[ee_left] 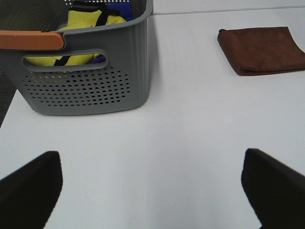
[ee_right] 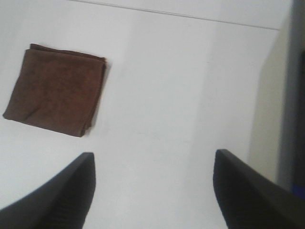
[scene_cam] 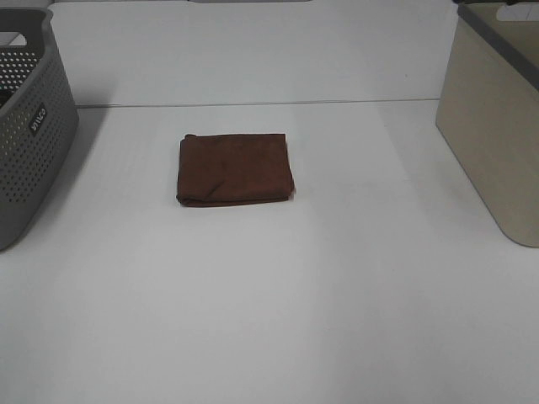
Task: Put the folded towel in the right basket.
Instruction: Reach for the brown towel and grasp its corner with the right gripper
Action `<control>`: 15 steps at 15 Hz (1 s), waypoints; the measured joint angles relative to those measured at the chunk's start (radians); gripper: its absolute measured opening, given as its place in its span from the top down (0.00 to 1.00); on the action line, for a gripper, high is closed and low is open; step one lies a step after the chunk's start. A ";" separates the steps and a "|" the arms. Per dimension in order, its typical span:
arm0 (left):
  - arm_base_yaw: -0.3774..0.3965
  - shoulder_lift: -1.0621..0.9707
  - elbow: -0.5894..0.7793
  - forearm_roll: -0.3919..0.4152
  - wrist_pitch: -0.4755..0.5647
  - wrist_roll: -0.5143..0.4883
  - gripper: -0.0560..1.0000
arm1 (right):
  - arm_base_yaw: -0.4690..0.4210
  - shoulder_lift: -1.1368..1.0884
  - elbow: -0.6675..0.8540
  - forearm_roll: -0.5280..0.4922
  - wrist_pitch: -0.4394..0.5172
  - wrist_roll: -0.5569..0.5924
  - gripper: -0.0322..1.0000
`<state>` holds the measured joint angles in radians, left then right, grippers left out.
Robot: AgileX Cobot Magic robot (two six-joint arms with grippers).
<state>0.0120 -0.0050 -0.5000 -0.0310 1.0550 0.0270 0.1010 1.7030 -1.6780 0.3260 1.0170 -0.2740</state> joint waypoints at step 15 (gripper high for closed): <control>0.000 0.000 0.000 0.000 0.000 0.000 0.03 | 0.144 0.753 -0.438 0.323 0.141 0.000 0.33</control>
<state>0.0120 -0.0050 -0.5000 -0.0310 1.0550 0.0270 0.2450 2.4560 -2.1160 0.6490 1.1580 -0.2740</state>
